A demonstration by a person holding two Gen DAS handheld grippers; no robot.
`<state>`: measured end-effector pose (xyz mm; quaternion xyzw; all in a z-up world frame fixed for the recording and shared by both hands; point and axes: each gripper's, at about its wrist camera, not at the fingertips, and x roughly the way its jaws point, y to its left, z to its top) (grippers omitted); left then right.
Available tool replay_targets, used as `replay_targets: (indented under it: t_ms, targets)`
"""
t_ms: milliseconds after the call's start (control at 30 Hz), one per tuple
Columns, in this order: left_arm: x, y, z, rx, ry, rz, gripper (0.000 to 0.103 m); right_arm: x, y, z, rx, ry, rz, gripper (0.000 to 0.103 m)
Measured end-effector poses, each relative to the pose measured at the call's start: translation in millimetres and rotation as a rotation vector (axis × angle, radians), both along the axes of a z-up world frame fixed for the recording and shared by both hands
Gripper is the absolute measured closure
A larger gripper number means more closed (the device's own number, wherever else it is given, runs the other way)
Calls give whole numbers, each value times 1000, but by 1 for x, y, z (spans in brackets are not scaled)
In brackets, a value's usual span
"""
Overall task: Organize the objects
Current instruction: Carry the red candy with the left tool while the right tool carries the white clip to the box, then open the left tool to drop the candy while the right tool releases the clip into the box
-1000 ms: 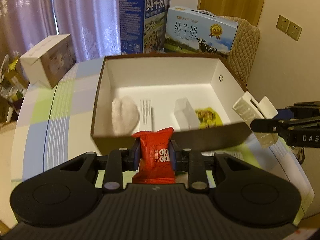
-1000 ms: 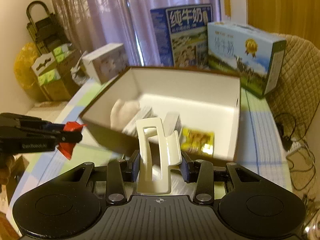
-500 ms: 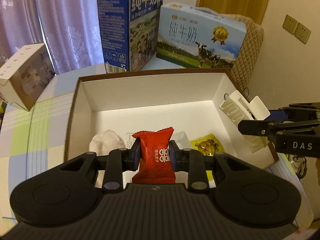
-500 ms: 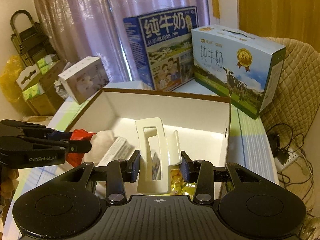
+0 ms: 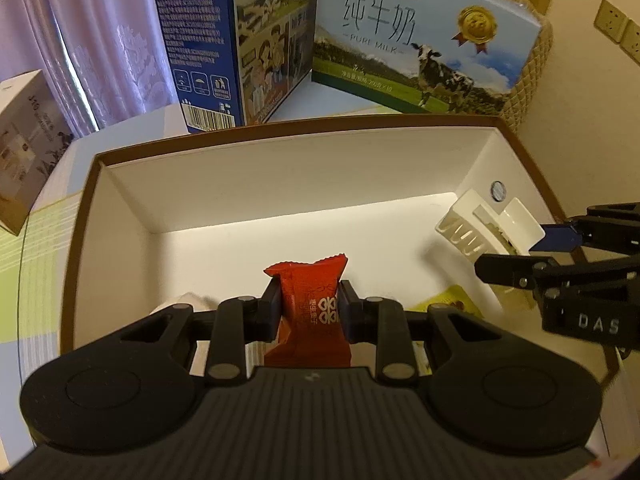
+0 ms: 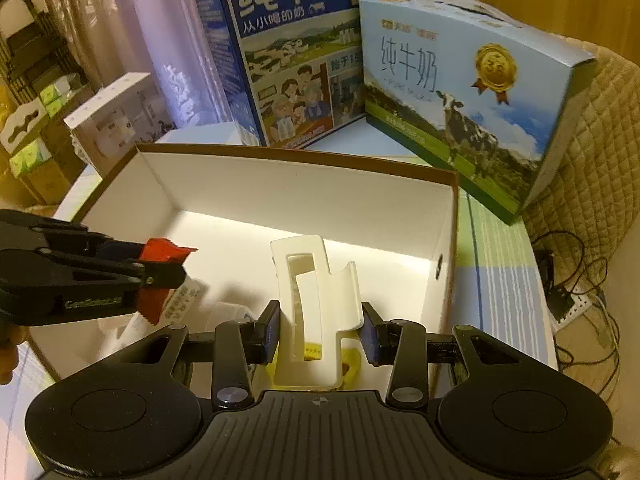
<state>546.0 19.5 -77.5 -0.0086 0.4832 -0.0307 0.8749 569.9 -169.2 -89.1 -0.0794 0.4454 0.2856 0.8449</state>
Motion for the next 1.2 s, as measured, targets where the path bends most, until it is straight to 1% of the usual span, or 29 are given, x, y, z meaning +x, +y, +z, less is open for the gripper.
replay_targets:
  t_ms: [267,600,667,700,800,833,900,967,1033,1100,1133,1200]
  targets:
    - [32,-7,-15,-1,21,-2,79,23,18,-14,-50,2,21,65]
    - [52,-9,-33,2,56,-13,78,38,27,-26,-76,14,23,65]
    - [53,-7,-34,-1,60,-6,70,39,28,-28,-77,17,22,65]
    - [54,-6,-35,-4,60,-1,62,40,28,-28,-77,19,22,65]
    - [53,-1,-34,0,58,7,58,42,29,-31,-78,23,20,65]
    - [53,1,-34,0,58,10,54,43,29,-32,-77,25,18,65]
    - [52,5,-34,8,55,19,50,44,30,-32,-74,28,9,65]
    - [50,8,-33,16,54,23,48,47,31,-33,-74,31,1,65]
    - [48,12,-31,17,52,28,42,49,32,-33,-69,31,-11,65]
    - [45,16,-28,17,51,38,38,50,31,-33,-63,28,-26,65]
    - [43,18,-27,18,51,41,35,50,30,-31,-54,27,-29,64]
    - [38,20,-22,22,47,50,34,48,28,-26,-30,23,-29,58]
